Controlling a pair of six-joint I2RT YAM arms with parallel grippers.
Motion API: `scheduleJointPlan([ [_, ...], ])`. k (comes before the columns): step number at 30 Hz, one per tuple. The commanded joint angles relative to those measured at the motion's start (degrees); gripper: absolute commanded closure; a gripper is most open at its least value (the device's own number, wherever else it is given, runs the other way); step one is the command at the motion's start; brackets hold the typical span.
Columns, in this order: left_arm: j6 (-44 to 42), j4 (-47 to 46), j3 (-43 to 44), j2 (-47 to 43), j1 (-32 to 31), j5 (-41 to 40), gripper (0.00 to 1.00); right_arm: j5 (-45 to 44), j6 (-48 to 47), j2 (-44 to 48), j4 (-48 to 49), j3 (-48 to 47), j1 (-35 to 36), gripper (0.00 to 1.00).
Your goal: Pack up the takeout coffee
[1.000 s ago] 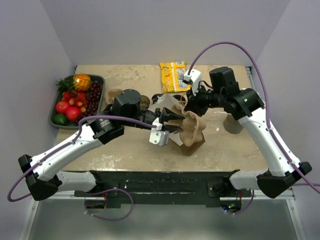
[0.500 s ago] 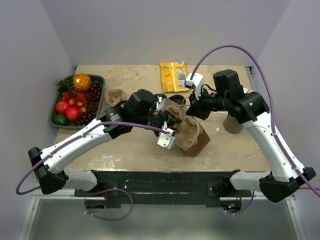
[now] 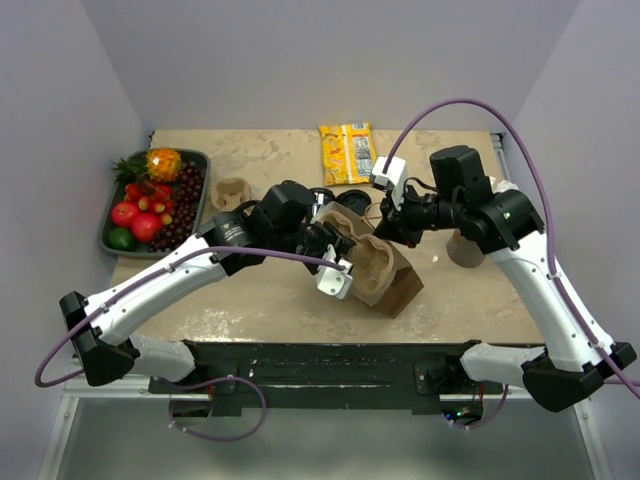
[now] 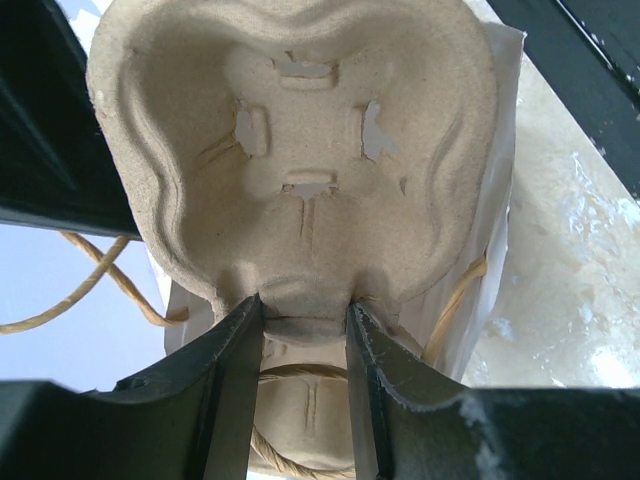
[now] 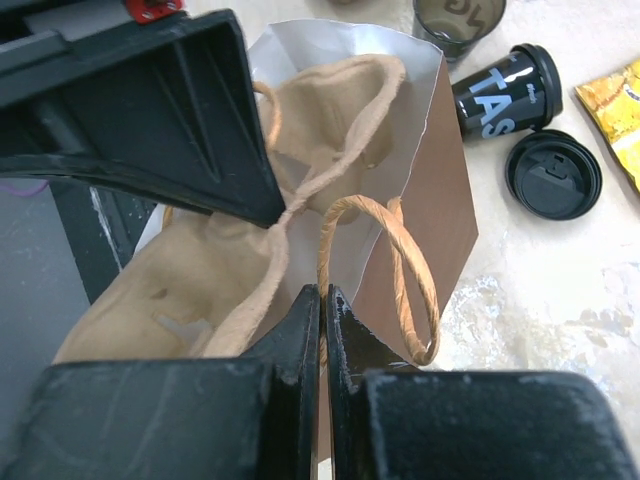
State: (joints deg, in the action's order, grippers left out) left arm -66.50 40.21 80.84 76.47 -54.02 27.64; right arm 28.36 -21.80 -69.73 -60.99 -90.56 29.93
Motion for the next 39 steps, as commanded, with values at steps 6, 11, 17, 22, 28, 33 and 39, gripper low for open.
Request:
scheduleJointPlan([
  [6, -3.6, 5.1, 3.7, 4.4, -2.7, -5.7, 1.00, 3.7, -1.8, 1.6, -0.4, 0.5, 0.0, 1.00],
  [11, -3.0, 5.1, 4.9, 6.8, -5.1, -11.5, 1.00, 4.1, -2.4, 1.7, -0.9, 0.5, 0.4, 1.00],
  [17, -1.0, 6.5, 5.7, 8.8, -7.7, -17.3, 1.00, 4.6, -1.4, 1.9, -0.6, 0.7, 0.5, 1.00],
  [22, 2.3, 7.3, 8.2, 9.3, -8.7, -19.6, 1.00, 3.5, -1.2, 2.5, -0.7, 1.8, 0.4, 1.00],
  [28, 3.7, 6.4, 9.9, 7.1, -9.6, -20.4, 1.00, 1.9, 0.2, 3.0, -0.2, 4.3, 0.4, 1.00],
  [33, 5.2, 8.0, 10.1, 6.6, -11.0, -24.5, 1.00, 0.6, 1.4, 2.3, -0.4, 3.1, 0.4, 1.00],
  [39, 6.7, 7.4, 7.5, 6.4, -11.8, -31.2, 1.00, -0.1, 1.4, 1.7, -0.4, 2.6, 0.5, 1.00],
])
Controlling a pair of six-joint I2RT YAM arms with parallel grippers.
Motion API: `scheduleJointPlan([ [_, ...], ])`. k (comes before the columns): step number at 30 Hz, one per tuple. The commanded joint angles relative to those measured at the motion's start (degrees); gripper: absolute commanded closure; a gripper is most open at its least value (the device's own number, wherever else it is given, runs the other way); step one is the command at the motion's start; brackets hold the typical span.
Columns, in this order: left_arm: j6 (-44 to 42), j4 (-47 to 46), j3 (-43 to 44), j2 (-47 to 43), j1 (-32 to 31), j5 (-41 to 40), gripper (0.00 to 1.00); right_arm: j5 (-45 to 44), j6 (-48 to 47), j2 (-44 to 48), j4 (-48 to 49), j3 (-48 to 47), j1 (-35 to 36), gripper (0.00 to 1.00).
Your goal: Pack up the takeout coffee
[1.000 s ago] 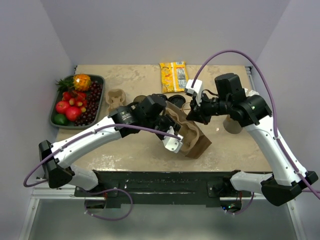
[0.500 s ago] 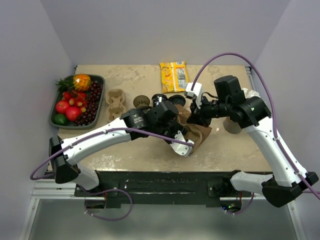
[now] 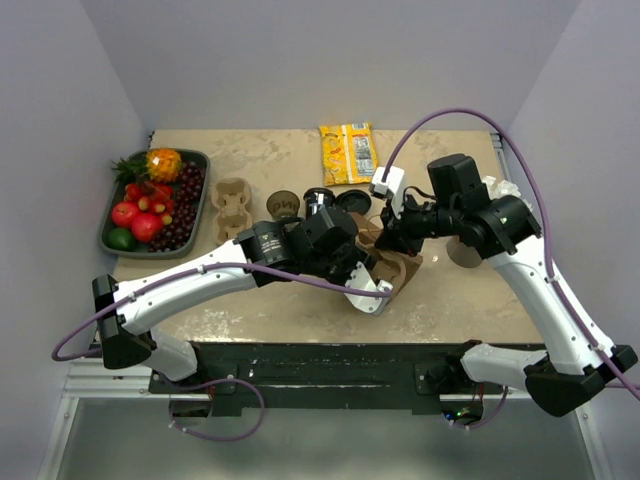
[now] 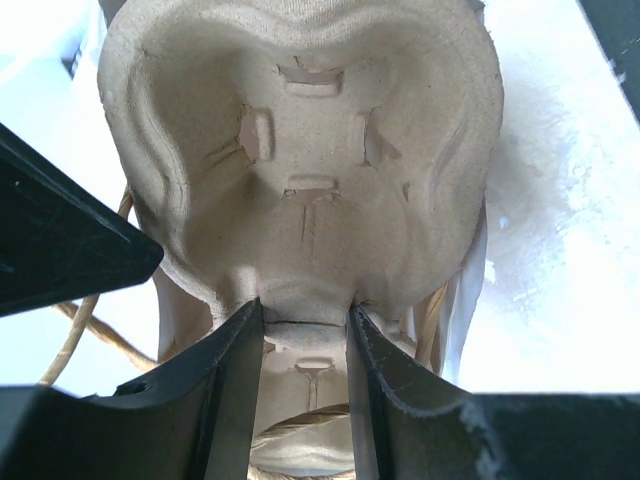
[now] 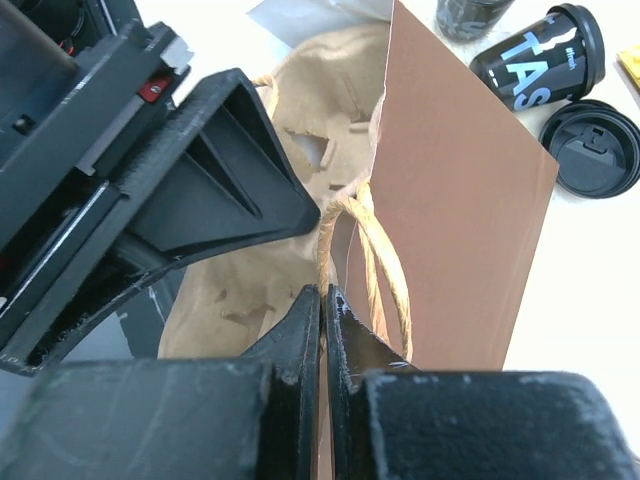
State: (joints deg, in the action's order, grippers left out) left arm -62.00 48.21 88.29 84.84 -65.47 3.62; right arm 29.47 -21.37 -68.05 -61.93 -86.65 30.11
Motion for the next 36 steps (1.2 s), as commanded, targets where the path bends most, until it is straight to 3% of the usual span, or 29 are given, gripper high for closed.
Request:
scheduleJointPlan([
  [1, 2.8, -0.4, 0.0, -1.8, -0.4, -8.0, 1.00, -1.3, 0.9, 0.0, 0.4, -1.0, 0.3, 1.00],
  [8, 5.1, 0.6, 1.7, 1.1, -0.8, -12.8, 1.00, -1.1, 1.2, -0.4, 0.4, -2.1, 0.2, 1.00],
  [22, 6.5, -2.7, 5.4, 9.6, -1.9, -13.3, 1.00, 3.8, 1.9, -0.2, 0.3, -1.3, 0.3, 1.00],
  [29, 4.9, -15.4, -5.1, 1.5, -1.9, -12.8, 1.00, 7.7, 1.8, -0.6, -0.1, -2.6, 0.3, 1.00],
  [36, 3.4, -21.9, -12.0, -6.7, -1.9, -8.5, 1.00, 8.2, -0.2, -1.0, 0.2, -2.9, 0.2, 1.00],
])
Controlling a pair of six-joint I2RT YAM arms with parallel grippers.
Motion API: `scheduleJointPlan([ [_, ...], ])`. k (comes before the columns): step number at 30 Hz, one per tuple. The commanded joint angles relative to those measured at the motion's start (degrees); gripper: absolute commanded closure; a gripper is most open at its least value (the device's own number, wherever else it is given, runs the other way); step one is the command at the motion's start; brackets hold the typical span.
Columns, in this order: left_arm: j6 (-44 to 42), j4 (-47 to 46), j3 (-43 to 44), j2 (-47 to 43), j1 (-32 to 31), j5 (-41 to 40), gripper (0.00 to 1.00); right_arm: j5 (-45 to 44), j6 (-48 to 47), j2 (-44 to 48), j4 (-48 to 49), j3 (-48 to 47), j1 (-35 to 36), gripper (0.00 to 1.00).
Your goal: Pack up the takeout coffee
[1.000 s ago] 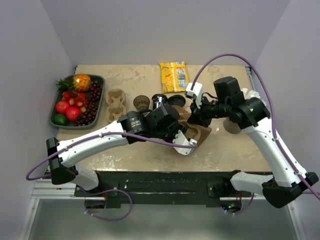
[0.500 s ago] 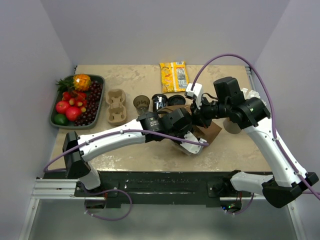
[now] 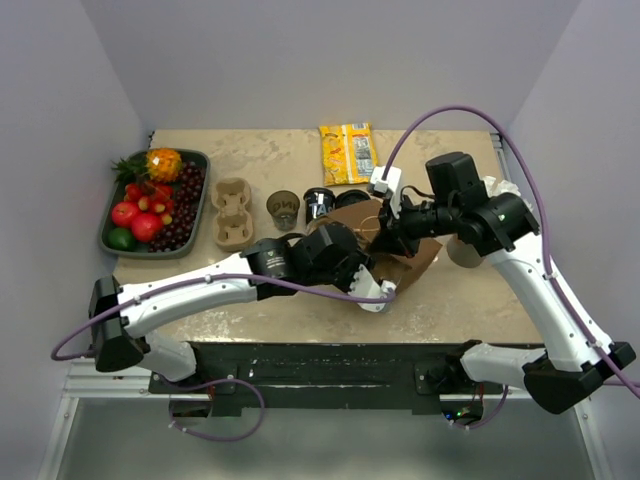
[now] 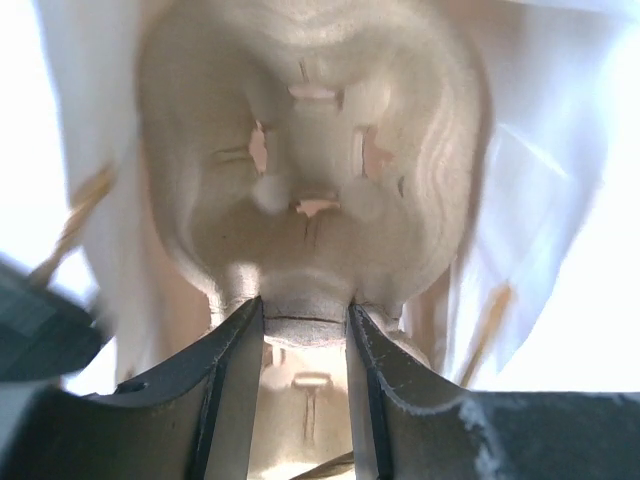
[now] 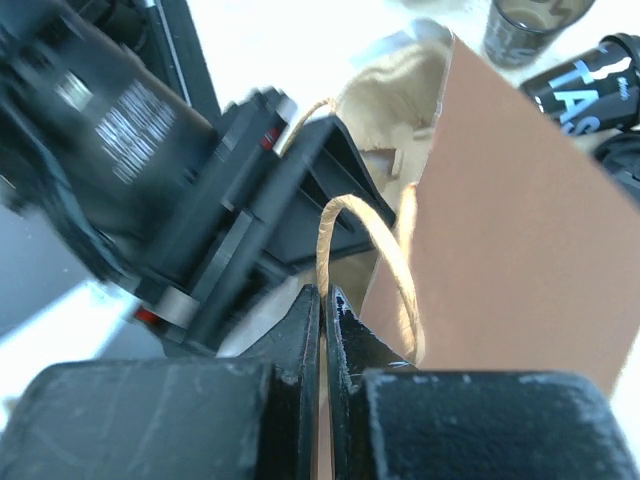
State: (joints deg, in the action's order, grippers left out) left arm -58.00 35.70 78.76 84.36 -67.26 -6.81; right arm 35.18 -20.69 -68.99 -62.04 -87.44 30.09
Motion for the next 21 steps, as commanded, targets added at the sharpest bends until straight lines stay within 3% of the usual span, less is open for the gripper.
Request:
scheduleJointPlan([
  [1, -1.1, -10.4, -3.4, -6.9, -0.1, 2.0, 1.00, 3.7, -1.1, -0.4, 0.4, -2.2, 0.2, 1.00],
  [8, -1.9, -16.5, -9.5, -8.2, -0.1, 2.8, 1.00, 11.8, -2.1, -1.6, -1.0, -3.9, 0.2, 1.00],
  [21, 2.0, -26.5, -15.7, -6.5, 2.0, 0.8, 1.00, 16.1, -4.4, -1.9, -5.2, -4.8, 0.3, 1.00],
])
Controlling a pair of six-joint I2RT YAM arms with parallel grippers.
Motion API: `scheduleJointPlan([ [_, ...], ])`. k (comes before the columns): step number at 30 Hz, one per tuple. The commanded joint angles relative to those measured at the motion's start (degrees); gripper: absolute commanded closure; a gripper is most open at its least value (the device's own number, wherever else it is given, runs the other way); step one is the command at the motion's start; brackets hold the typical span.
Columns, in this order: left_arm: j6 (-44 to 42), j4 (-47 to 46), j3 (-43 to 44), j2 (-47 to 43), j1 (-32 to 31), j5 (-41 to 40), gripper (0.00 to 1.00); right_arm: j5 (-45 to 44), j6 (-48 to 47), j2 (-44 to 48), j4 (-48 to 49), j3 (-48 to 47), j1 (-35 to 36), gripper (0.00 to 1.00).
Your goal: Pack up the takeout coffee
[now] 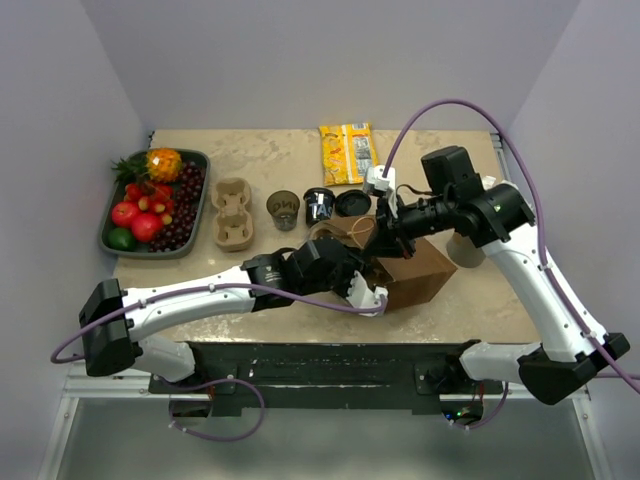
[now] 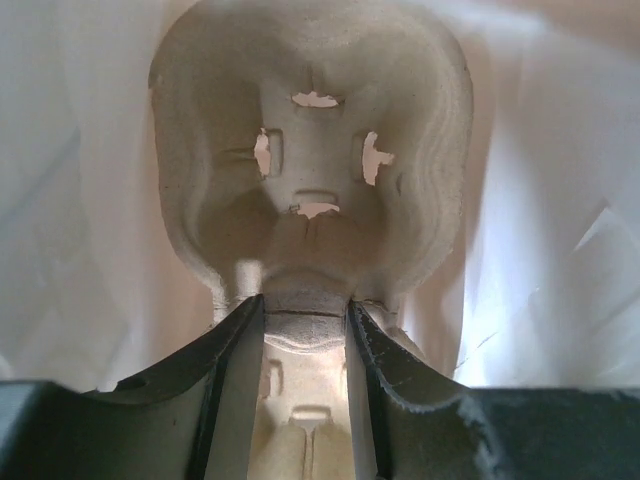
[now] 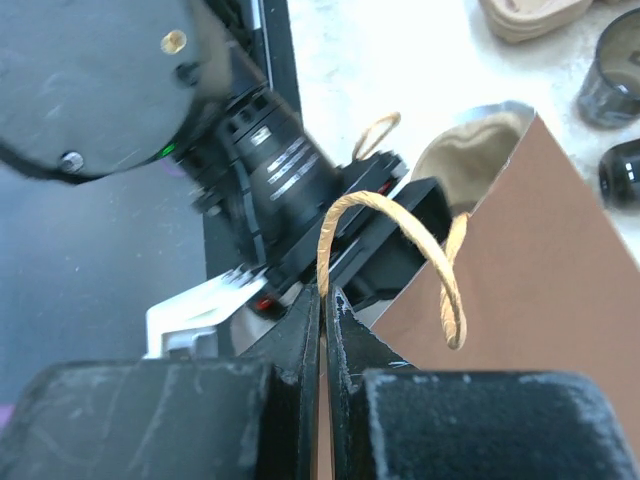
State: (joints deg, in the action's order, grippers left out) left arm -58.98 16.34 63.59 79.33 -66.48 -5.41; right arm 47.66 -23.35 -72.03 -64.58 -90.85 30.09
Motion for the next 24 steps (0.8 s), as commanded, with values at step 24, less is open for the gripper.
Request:
scheduleJointPlan([
  [24, 3.0, -24.2, -12.8, -8.5, 5.5, 21.6, 1.00, 9.7, -12.5, -0.3, -10.9, -2.0, 0.2, 1.00],
])
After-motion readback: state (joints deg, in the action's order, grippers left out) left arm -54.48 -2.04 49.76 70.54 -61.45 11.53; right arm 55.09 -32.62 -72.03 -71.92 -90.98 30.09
